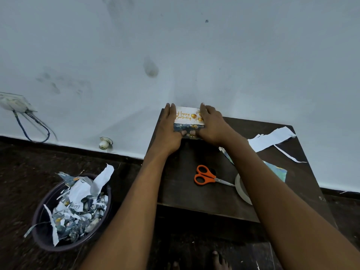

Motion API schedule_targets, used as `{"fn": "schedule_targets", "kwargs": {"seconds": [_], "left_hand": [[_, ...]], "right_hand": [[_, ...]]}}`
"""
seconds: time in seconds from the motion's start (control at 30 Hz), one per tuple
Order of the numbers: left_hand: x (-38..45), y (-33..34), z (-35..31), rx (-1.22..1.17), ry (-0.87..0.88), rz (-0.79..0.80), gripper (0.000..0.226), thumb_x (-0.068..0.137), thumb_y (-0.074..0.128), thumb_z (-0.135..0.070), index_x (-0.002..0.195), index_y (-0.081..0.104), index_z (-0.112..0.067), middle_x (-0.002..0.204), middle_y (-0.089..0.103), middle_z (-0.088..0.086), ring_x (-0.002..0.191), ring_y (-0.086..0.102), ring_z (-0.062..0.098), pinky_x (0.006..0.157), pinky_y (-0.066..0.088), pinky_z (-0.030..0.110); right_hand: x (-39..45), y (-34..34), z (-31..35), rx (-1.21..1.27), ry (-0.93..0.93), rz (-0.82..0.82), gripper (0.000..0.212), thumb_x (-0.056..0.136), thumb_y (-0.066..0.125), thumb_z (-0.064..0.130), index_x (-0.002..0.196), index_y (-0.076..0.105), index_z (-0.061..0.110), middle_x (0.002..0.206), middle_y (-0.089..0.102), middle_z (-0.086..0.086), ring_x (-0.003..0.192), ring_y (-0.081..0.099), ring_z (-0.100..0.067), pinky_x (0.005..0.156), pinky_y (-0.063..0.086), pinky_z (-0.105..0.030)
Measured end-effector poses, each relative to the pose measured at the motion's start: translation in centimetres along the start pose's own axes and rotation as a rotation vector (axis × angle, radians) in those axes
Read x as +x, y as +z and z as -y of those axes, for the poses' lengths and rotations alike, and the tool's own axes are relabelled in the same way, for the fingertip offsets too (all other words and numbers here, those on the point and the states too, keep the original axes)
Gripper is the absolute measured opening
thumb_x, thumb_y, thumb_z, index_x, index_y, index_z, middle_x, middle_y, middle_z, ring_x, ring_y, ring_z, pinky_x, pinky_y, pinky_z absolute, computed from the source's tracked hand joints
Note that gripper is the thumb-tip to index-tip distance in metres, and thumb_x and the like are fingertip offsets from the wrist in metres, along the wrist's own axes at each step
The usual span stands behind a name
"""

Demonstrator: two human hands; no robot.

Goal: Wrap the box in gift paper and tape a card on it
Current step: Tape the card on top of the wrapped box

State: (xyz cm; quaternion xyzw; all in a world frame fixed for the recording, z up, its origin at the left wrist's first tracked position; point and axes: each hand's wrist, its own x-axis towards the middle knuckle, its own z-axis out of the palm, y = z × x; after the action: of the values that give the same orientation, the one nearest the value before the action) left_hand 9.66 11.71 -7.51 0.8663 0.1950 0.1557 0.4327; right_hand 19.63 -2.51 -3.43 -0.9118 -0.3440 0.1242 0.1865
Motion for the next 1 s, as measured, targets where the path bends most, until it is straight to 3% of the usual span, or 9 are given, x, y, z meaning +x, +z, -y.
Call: {"fn": "schedule_targets", "kwargs": {"seconds": [0.23, 0.33, 0.43, 0.5, 0.63, 0.73, 0.83, 0.9, 1.0], "left_hand": [[-0.3, -0.1, 0.3, 0.129, 0.034, 0.014, 0.096, 0.093, 0.068, -0.009, 0.162, 0.004, -0.019, 0.171, -0.004, 0.000, 0.157, -0.001, 0.018, 0.127, 0.016, 0.042], [-0.7, -0.6, 0.0, 0.088, 0.032, 0.012, 0.107, 0.088, 0.075, -0.008, 0.162, -0.001, -0.018, 0.171, 0.000, 0.005, 0.157, 0.000, 0.019, 0.127, 0.013, 0.039], [-1.7, -1.9, -1.0, 0.043, -0.013, -0.034, 0.113, 0.082, 0.079, -0.007, 0.161, -0.001, -0.012, 0.169, 0.007, 0.013, 0.157, 0.002, 0.026, 0.124, 0.011, 0.036], [-2.7, -2.6, -2.0, 0.083, -0.061, -0.106, 0.105, 0.078, 0.077, -0.003, 0.161, 0.012, -0.011, 0.163, 0.018, 0.016, 0.152, 0.015, 0.029, 0.118, 0.024, 0.036], [-6.1, -2.6, -4.8, 0.125, -0.001, -0.295, 0.053, 0.067, 0.068, 0.002, 0.117, 0.059, -0.013, 0.122, 0.054, 0.007, 0.113, 0.055, 0.025, 0.087, 0.051, 0.038], [-8.1, -1.4, -6.3, 0.157, -0.050, -0.019, 0.034, 0.071, 0.075, -0.004, 0.099, 0.067, -0.022, 0.097, 0.064, -0.005, 0.091, 0.064, 0.013, 0.083, 0.057, 0.038], [-9.8, 0.4, -6.8, 0.354, -0.001, 0.322, 0.050, 0.067, 0.091, -0.028, 0.110, 0.067, -0.031, 0.111, 0.056, -0.005, 0.108, 0.056, 0.014, 0.094, 0.052, 0.038], [-10.6, 1.4, -7.0, 0.491, 0.045, 0.376, 0.060, 0.063, 0.093, -0.039, 0.115, 0.065, -0.034, 0.117, 0.050, -0.006, 0.114, 0.048, 0.015, 0.100, 0.046, 0.041], [-11.6, 2.3, -7.0, 0.531, 0.047, 0.301, 0.048, 0.065, 0.091, -0.040, 0.106, 0.068, -0.033, 0.111, 0.048, -0.007, 0.111, 0.046, 0.017, 0.099, 0.044, 0.041]], "right_hand": [[-1.1, 0.2, 0.3, -0.062, -0.015, 0.010, 0.120, 0.088, 0.073, 0.052, 0.161, -0.016, 0.020, 0.171, -0.010, -0.009, 0.157, -0.002, -0.031, 0.122, 0.024, -0.057], [-2.6, 0.7, 0.4, 0.006, -0.015, -0.126, 0.126, 0.081, 0.078, 0.047, 0.161, -0.018, 0.024, 0.170, -0.004, -0.015, 0.156, 0.003, -0.034, 0.118, 0.027, -0.059], [-5.4, 1.2, 0.1, 0.100, -0.006, -0.356, 0.113, 0.078, 0.075, 0.034, 0.163, 0.004, 0.010, 0.158, 0.026, -0.022, 0.146, 0.024, -0.039, 0.116, 0.033, -0.052], [-8.1, 1.5, -0.7, 0.137, 0.027, -0.484, 0.092, 0.079, 0.074, 0.023, 0.157, 0.028, 0.005, 0.145, 0.041, -0.019, 0.134, 0.036, -0.036, 0.110, 0.036, -0.045], [-14.2, 1.6, -2.8, 0.172, 0.139, -0.649, 0.053, 0.078, 0.070, 0.024, 0.130, 0.061, 0.012, 0.123, 0.054, -0.011, 0.115, 0.051, -0.031, 0.098, 0.043, -0.042], [-17.7, 1.6, -3.7, 0.070, 0.214, -0.573, 0.044, 0.078, 0.072, 0.040, 0.115, 0.068, 0.018, 0.112, 0.055, -0.007, 0.105, 0.051, -0.029, 0.086, 0.036, -0.036], [-20.2, 2.5, -3.6, -0.074, 0.240, -0.464, 0.037, 0.076, 0.078, 0.045, 0.102, 0.068, 0.021, 0.104, 0.056, -0.002, 0.100, 0.052, -0.026, 0.083, 0.030, -0.035], [-21.1, 3.3, -3.6, -0.129, 0.265, -0.360, 0.035, 0.078, 0.076, 0.046, 0.100, 0.065, 0.022, 0.108, 0.059, -0.001, 0.103, 0.054, -0.026, 0.088, 0.031, -0.038], [-21.4, 3.6, -4.0, -0.076, 0.274, -0.341, 0.023, 0.083, 0.077, 0.036, 0.091, 0.060, 0.023, 0.110, 0.062, -0.002, 0.105, 0.055, -0.028, 0.092, 0.031, -0.041]]}}
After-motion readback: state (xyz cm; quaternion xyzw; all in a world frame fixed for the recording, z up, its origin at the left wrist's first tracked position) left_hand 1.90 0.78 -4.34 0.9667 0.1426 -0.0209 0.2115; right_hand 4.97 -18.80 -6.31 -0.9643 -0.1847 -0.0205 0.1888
